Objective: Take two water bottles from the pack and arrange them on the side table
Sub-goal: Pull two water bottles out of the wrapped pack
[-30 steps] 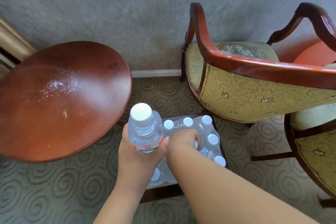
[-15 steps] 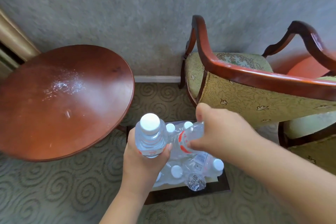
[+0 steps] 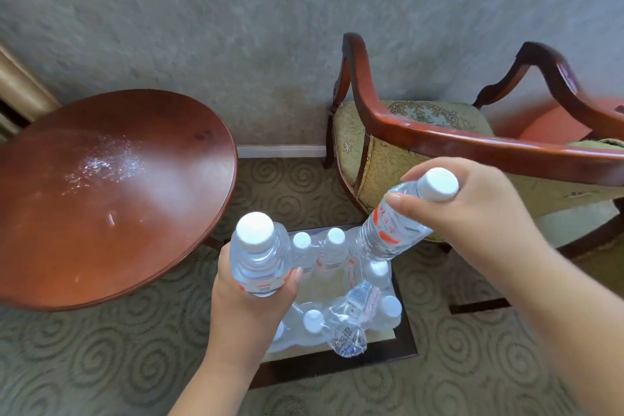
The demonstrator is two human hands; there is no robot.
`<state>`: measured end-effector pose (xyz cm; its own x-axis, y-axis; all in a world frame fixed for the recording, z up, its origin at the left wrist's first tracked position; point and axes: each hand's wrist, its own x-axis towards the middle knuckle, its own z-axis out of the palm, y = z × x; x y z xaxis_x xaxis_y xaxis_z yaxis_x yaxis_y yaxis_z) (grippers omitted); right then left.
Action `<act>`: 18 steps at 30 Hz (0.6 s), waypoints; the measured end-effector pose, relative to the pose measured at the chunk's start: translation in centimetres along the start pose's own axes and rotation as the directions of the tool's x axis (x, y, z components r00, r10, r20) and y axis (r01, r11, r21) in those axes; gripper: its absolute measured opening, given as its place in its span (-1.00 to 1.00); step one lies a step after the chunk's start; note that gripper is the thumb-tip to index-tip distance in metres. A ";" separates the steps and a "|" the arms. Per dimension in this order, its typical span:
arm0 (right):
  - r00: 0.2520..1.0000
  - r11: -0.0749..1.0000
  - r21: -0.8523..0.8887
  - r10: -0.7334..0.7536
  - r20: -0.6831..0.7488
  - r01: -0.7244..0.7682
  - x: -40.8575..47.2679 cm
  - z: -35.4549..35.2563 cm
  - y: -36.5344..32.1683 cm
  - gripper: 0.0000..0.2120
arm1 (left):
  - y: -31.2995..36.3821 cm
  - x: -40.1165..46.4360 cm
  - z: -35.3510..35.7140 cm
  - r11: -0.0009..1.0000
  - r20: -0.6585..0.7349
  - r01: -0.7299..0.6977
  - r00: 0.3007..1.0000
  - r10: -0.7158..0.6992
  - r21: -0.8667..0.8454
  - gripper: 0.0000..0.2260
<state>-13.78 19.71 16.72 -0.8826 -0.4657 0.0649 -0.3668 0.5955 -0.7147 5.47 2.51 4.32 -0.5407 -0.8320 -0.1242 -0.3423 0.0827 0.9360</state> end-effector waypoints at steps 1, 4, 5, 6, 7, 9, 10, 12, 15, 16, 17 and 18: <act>1.000 0.985 0.171 0.013 -0.021 -0.009 -0.4 0.7 1.0 -0.66 | -0.1 0.0 0.0 1.000 -0.001 -0.012 1.000 0.012 0.017 -0.28; 0.998 0.798 0.601 0.057 0.012 -0.053 -0.8 3.0 3.1 -0.64 | -0.6 0.1 0.0 0.999 0.010 -0.027 1.000 0.026 0.047 -0.32; 0.998 0.736 0.675 0.056 0.016 -0.052 -0.6 3.6 3.4 -0.60 | -0.7 0.2 -0.1 0.999 0.016 -0.027 1.000 0.027 0.046 -0.31; 0.999 0.706 0.707 0.040 0.010 -0.035 -0.4 4.0 3.8 -0.55 | -0.8 0.2 -0.1 0.999 0.021 -0.022 1.000 0.021 0.034 -0.29; 1.000 0.702 0.712 0.006 0.013 -0.013 -0.2 4.2 4.2 -0.50 | -0.9 0.3 -0.2 1.000 0.021 -0.015 1.000 0.015 0.016 -0.28; 0.994 0.726 0.688 -0.077 0.073 0.006 0.0 4.5 4.7 -0.44 | -1.1 0.4 -0.3 1.000 0.014 -0.014 1.000 0.014 0.010 -0.30; 0.985 0.743 0.669 -0.109 0.131 -0.006 -0.1 4.6 5.0 -0.41 | -1.2 0.5 -0.3 1.000 0.015 -0.015 1.000 0.015 0.022 -0.35; 0.956 0.790 0.611 -0.141 0.258 -0.048 -0.4 5.0 5.6 -0.35 | -1.4 0.5 -0.4 0.999 0.021 -0.013 1.000 0.012 0.043 -0.44; 0.933 0.871 0.489 -0.138 0.332 -0.045 -0.7 5.7 6.4 -0.34 | -1.5 0.6 -0.5 0.998 0.030 -0.028 0.999 0.027 0.064 -0.44; 0.933 0.877 0.478 -0.126 0.336 -0.053 -0.6 6.0 6.6 -0.37 | -1.5 0.5 -0.5 0.998 0.036 -0.036 0.999 0.033 0.060 -0.42; 0.931 0.869 0.490 -0.122 0.345 -0.068 -0.6 6.3 6.7 -0.40 | -1.5 0.5 -0.5 0.998 0.039 -0.037 0.999 0.035 0.046 -0.38; 0.925 0.856 0.510 -0.129 0.357 -0.078 -0.5 6.7 6.7 -0.43 | -1.4 0.5 -0.5 0.999 0.040 -0.036 0.999 0.035 0.031 -0.33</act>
<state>-13.79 19.59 7.22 -0.6641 -0.7414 -0.0967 -0.0953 0.2122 -0.9726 6.01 1.69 3.08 -0.5823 -0.8062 -0.1043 -0.3463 0.1300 0.9291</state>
